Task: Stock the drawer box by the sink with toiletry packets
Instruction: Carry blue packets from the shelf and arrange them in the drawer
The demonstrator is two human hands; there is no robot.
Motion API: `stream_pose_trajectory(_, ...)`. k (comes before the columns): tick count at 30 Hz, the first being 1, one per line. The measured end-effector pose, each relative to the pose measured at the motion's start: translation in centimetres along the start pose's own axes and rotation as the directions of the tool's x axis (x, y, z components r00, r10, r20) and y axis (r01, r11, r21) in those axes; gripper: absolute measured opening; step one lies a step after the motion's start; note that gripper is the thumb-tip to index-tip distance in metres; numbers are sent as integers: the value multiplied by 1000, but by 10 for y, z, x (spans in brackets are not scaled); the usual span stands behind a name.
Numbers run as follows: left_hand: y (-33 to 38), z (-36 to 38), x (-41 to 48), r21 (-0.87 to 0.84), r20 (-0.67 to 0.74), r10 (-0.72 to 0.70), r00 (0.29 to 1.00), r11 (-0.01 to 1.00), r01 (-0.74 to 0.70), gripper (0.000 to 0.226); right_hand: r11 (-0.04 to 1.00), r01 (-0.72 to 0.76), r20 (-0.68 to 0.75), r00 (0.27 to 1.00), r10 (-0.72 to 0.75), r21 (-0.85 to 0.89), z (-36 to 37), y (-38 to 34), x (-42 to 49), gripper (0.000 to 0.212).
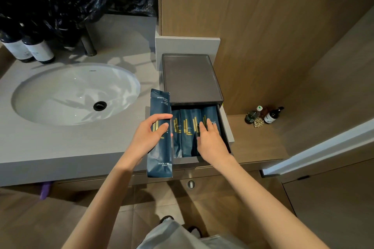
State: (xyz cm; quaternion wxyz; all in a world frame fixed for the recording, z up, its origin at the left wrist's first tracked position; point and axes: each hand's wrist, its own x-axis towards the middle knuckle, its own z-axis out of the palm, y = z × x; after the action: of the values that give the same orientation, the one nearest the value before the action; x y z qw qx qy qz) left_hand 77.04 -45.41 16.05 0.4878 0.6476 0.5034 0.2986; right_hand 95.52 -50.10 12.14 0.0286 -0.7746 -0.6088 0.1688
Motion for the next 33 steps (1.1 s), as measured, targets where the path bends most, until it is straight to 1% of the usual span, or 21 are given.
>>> stream_pose_trajectory(5,1,-5,-1,-17,4,2,1000,1000,-2,28,999,-46,25,999,46,-13,12,5,14,72)
stream_pose_trajectory(8,1,-7,-3,-23,6,-1,1000,1000,1,27,997,-77,63,995,75,15,14,9,18,79)
stream_pose_trajectory(11,0,-8,-6,-38,17,-6,1000,999,7,27,997,-75,73,995,74,14,12,12,24,81)
stream_pose_trajectory(13,-1,-8,-7,-41,19,-13,1000,999,13,27,998,-65,75,995,63,24,10,13,28,78)
stream_pose_trajectory(16,-2,-9,-9,-52,16,-13,1000,999,14,27,994,-71,95,994,63,85,4,17,33,73)
stream_pose_trajectory(19,-1,-9,-12,-56,6,-11,1000,998,11,27,991,-39,132,991,22,124,0,19,38,69)
stream_pose_trajectory(22,-2,-8,-13,-83,4,-24,1000,996,24,27,993,-19,124,992,5,116,1,21,43,68)
stream_pose_trajectory(24,-3,-7,-13,-99,-1,-30,1000,995,30,29,994,-29,161,987,12,101,4,21,45,67)
stream_pose_trajectory(27,0,-4,-13,-83,-12,-41,999,996,39,28,996,-33,178,984,17,85,7,20,46,65)
stream_pose_trajectory(33,5,9,-11,-72,-21,-61,998,996,60,27,996,17,193,981,-33,85,8,27,50,60)
